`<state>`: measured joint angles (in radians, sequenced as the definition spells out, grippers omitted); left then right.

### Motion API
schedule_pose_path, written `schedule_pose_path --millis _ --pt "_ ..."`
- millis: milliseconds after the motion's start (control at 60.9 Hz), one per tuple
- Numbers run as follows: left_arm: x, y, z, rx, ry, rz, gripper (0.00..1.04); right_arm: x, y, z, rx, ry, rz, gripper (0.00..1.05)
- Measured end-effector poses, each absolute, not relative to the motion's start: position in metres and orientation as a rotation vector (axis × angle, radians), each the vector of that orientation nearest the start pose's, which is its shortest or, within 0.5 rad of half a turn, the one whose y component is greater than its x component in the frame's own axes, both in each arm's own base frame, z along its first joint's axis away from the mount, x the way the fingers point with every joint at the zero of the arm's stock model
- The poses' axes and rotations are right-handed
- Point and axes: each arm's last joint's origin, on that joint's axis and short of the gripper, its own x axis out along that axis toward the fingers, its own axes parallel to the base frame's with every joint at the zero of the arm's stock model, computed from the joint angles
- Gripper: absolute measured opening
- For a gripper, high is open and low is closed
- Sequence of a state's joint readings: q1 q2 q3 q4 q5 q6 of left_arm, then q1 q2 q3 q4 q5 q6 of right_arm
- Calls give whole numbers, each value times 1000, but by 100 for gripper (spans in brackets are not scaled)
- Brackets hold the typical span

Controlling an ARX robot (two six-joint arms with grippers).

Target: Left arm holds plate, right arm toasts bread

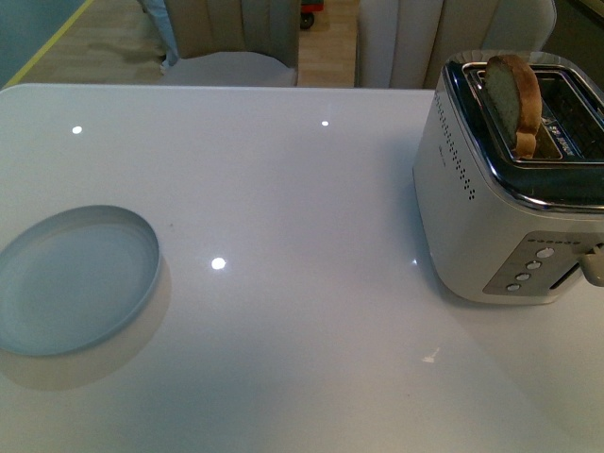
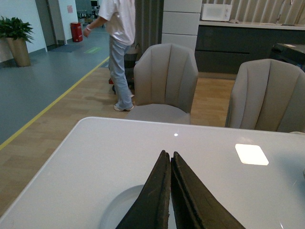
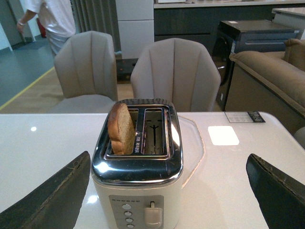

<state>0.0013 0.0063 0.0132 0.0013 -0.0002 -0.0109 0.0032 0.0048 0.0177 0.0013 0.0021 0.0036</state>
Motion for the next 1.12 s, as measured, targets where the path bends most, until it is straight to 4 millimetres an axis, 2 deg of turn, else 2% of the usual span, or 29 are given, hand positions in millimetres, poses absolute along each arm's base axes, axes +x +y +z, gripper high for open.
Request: schedule_pose_path --millis 115,164,246,623,1116 --pt "97 0 168 -11 -8 2 3 97 0 169 4 -14 1 96" --pt "97 0 168 -11 -8 2 9 97 0 169 4 -14 1 96" --pt "97 0 168 -11 -8 2 28 97 0 169 4 -14 1 96" --pt "97 0 168 -10 -8 2 98 97 0 169 4 -14 1 96" --pt "97 0 168 -9 -8 2 98 97 0 169 4 -14 1 96"
